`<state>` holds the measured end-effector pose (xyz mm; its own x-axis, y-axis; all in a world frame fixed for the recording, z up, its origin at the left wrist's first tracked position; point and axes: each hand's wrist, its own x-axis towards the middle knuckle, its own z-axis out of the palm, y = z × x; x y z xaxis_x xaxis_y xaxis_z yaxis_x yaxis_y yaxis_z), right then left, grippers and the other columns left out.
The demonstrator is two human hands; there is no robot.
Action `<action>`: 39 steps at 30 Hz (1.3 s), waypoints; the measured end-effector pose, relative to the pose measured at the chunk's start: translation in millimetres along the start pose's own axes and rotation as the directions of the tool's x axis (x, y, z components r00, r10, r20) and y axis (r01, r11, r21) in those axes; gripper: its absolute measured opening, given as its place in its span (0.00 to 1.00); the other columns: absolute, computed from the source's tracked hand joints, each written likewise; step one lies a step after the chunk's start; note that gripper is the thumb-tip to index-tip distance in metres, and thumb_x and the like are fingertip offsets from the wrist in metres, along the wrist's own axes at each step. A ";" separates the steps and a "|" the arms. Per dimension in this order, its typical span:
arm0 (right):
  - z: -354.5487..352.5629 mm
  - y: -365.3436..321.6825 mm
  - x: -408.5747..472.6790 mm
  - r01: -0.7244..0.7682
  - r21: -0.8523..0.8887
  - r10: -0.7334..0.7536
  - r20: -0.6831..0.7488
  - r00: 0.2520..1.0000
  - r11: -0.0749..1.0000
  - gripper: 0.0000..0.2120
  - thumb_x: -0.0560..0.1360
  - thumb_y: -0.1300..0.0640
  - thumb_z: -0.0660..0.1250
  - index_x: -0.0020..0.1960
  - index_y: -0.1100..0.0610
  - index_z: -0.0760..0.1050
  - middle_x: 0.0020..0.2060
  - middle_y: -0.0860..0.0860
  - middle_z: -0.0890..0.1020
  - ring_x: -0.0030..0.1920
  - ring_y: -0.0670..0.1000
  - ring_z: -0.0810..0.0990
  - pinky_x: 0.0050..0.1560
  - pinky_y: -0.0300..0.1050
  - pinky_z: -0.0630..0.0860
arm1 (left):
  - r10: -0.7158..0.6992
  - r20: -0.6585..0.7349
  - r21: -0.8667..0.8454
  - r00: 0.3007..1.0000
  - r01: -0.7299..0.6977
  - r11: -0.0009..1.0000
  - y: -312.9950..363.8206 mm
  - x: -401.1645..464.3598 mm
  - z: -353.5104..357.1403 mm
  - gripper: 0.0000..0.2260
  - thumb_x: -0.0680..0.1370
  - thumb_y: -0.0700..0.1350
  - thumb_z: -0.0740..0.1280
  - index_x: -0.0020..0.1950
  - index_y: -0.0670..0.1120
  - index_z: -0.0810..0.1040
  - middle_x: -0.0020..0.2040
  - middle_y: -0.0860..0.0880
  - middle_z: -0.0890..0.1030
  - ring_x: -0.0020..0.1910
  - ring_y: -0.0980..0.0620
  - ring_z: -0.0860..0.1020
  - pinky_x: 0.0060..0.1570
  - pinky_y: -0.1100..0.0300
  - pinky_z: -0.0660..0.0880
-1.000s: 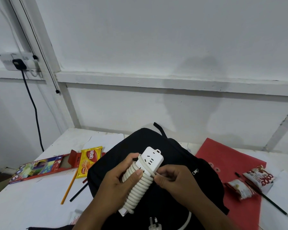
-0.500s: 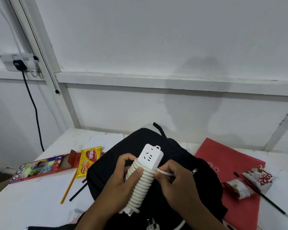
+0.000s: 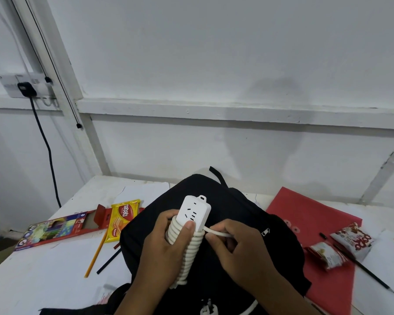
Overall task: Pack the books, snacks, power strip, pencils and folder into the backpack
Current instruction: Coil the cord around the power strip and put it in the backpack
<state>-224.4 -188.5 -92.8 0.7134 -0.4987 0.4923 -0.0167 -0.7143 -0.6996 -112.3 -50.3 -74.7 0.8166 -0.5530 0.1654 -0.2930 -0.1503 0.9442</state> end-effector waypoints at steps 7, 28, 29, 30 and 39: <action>-10.6 23.5 0.3 -0.084 -0.070 0.091 0.102 0.991 0.994 0.10 0.77 0.43 0.65 0.40 0.46 0.77 0.36 0.44 0.79 0.39 0.48 0.79 0.41 0.42 0.75 | -0.029 -0.031 -0.026 0.999 0.028 0.999 -1.8 1.2 -0.1 0.15 0.71 0.62 0.66 0.54 0.58 0.76 0.47 0.68 0.81 0.46 0.66 0.81 0.38 0.73 0.75; -28.9 -9.3 16.1 0.184 -0.158 -0.176 0.061 0.982 0.970 0.10 0.79 0.51 0.62 0.53 0.49 0.81 0.40 0.40 0.74 0.40 0.43 0.75 0.38 0.34 0.71 | -0.085 -0.080 0.019 0.993 0.087 0.996 -6.1 7.3 -7.6 0.15 0.73 0.64 0.63 0.56 0.60 0.74 0.48 0.59 0.82 0.46 0.69 0.79 0.37 0.71 0.73; -27.9 -12.3 16.5 0.205 -0.170 -0.197 0.063 0.978 0.964 0.10 0.79 0.51 0.61 0.53 0.49 0.81 0.40 0.40 0.73 0.40 0.43 0.74 0.38 0.35 0.72 | -0.078 -0.068 0.040 0.995 0.081 0.996 -6.8 7.3 -8.3 0.16 0.72 0.65 0.64 0.56 0.60 0.74 0.49 0.59 0.82 0.46 0.69 0.79 0.38 0.71 0.73; -27.0 -14.6 16.8 0.222 -0.176 -0.213 0.067 0.975 0.959 0.10 0.78 0.52 0.61 0.52 0.49 0.81 0.40 0.40 0.73 0.40 0.43 0.73 0.38 0.34 0.71 | -0.072 -0.057 0.059 0.996 0.075 0.995 -7.5 7.4 -9.2 0.16 0.72 0.65 0.64 0.56 0.59 0.74 0.49 0.60 0.83 0.47 0.69 0.79 0.38 0.72 0.74; -24.8 -13.6 26.8 0.165 -0.028 -0.164 0.033 0.986 0.986 0.08 0.76 0.56 0.66 0.47 0.47 0.83 0.39 0.42 0.74 0.40 0.44 0.76 0.39 0.28 0.67 | 0.053 0.180 0.145 0.982 -0.079 0.986 -1.2 3.0 -18.2 0.13 0.76 0.62 0.65 0.58 0.60 0.77 0.49 0.62 0.83 0.49 0.61 0.82 0.45 0.63 0.78</action>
<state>-222.4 -204.3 -57.3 0.7292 -0.3579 0.5832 0.0822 -0.8003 -0.5939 -100.5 -36.8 -70.1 0.6974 -0.6984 0.1609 -0.4260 -0.2234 0.8767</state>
